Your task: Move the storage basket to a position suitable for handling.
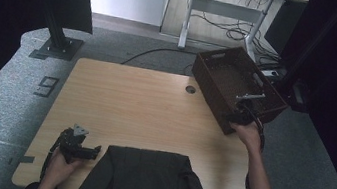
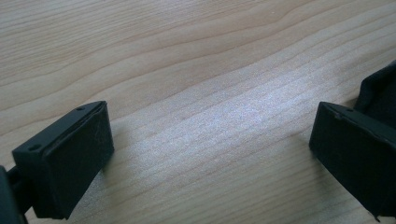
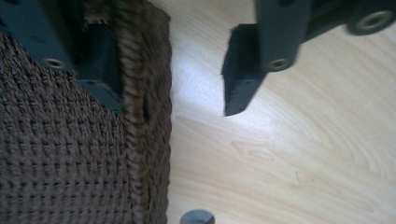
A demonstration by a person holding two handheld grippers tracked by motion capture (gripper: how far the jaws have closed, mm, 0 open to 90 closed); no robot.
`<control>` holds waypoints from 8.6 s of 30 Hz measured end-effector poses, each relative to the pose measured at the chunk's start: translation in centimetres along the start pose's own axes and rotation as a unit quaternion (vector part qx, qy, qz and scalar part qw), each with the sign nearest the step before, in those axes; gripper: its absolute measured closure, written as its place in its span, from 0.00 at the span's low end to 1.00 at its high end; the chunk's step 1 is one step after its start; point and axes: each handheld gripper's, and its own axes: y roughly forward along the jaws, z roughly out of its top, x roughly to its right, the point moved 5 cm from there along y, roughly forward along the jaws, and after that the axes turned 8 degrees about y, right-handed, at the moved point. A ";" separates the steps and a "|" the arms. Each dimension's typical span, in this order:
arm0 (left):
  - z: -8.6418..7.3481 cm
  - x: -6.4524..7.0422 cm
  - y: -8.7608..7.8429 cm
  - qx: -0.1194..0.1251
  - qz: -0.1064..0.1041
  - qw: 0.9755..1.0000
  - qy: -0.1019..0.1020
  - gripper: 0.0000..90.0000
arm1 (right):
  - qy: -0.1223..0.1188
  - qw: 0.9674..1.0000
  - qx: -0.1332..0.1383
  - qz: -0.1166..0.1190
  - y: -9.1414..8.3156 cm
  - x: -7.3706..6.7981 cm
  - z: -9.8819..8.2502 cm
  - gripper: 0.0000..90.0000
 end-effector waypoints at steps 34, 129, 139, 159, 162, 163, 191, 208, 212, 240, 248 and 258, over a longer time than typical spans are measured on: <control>0.1 0.1 0.0 0.000 0.002 1.000 -0.002 0.00 | -0.034 0.999 -0.017 -0.004 -0.2 -3.5 -2.0 0.86; 0.1 0.2 0.1 0.000 0.003 1.000 -0.003 0.00 | -0.141 0.984 -0.042 0.096 -0.3 -16.1 -5.4 0.81; 0.1 0.1 0.1 0.000 0.003 1.000 -0.002 0.00 | -0.157 0.980 -0.046 0.109 0.4 -18.2 -5.1 0.81; 0.1 0.2 0.1 0.000 0.003 1.000 -0.003 0.00 | -0.180 0.973 -0.049 0.134 1.6 -21.6 -4.3 0.78; 0.1 0.2 0.1 0.000 0.003 1.000 -0.003 0.00 | -0.170 0.974 -0.047 0.142 1.5 -21.3 -4.2 0.75; 0.1 0.2 0.1 0.000 0.003 1.000 -0.003 0.00 | -0.169 0.974 -0.048 0.143 1.5 -21.1 -4.2 0.74; 0.1 0.2 0.1 0.000 0.003 1.000 -0.003 0.00 | -0.164 0.983 -0.035 0.075 -1.3 -13.0 -5.3 0.50; 0.1 0.3 0.1 0.000 0.004 1.000 -0.004 0.00 | -0.134 0.990 -0.009 0.043 -4.5 -11.8 -4.1 0.22; 0.1 0.3 0.1 0.000 0.004 1.000 -0.004 0.00 | -0.118 0.991 0.003 0.054 -4.9 -11.6 -4.0 0.23; 0.1 0.3 0.0 0.000 0.004 1.000 -0.004 0.00 | -0.070 0.997 0.005 -0.016 -5.0 -9.3 -4.4 0.18; 0.1 0.3 0.0 0.000 0.004 1.000 -0.004 0.00 | -0.049 0.999 -0.003 -0.022 -5.6 -7.8 -4.7 0.18; 0.1 0.3 0.0 0.000 0.004 1.000 -0.005 0.00 | -0.017 1.000 -0.007 -0.023 -5.8 -6.2 -5.2 0.19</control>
